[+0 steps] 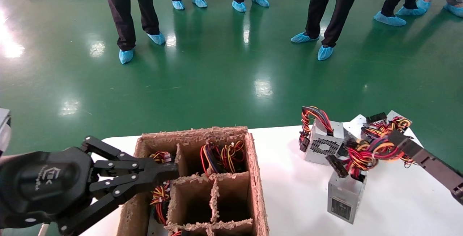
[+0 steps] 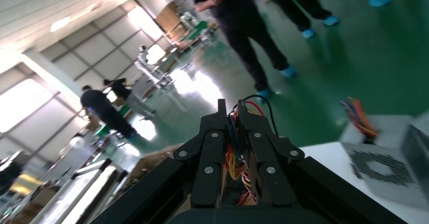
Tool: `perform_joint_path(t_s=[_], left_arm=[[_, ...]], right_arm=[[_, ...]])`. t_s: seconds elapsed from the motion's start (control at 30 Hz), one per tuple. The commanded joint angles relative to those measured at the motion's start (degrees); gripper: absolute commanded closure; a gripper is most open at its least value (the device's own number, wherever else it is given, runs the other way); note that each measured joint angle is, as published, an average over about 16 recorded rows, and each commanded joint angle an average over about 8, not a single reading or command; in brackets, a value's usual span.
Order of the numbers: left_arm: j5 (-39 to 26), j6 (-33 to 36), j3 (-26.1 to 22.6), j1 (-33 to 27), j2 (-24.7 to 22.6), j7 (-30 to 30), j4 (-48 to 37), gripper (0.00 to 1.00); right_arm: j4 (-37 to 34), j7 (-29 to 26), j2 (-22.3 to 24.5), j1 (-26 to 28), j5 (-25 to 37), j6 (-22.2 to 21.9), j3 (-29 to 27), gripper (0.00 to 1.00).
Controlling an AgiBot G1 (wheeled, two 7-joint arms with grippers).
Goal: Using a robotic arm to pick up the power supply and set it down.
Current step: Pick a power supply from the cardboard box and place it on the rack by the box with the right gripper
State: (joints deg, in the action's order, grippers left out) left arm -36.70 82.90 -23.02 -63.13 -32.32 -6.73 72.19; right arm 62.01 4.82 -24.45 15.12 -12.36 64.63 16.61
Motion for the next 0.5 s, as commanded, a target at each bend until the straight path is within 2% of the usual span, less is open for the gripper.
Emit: perform_joint_path(t_s=[0.03,0.27,0.5], left_arm=[[0.0,0.0,0.0,0.0,0.0,0.0,0.0,1.0],[0.0,0.0,0.0,0.0,0.0,0.0,0.0,1.0],[0.0,0.0,0.0,0.0,0.0,0.0,0.0,1.0]], right_arm=[[0.0,0.8,-0.3,-1.1,-0.7,-0.8,-0.3,1.0],[0.8,3.1,-2.1,-2.9,-2.4,-4.0,-1.1,1.0],[0.7,4.6,-4.8,-1.8,-3.1,-7.5,-1.1,1.0]])
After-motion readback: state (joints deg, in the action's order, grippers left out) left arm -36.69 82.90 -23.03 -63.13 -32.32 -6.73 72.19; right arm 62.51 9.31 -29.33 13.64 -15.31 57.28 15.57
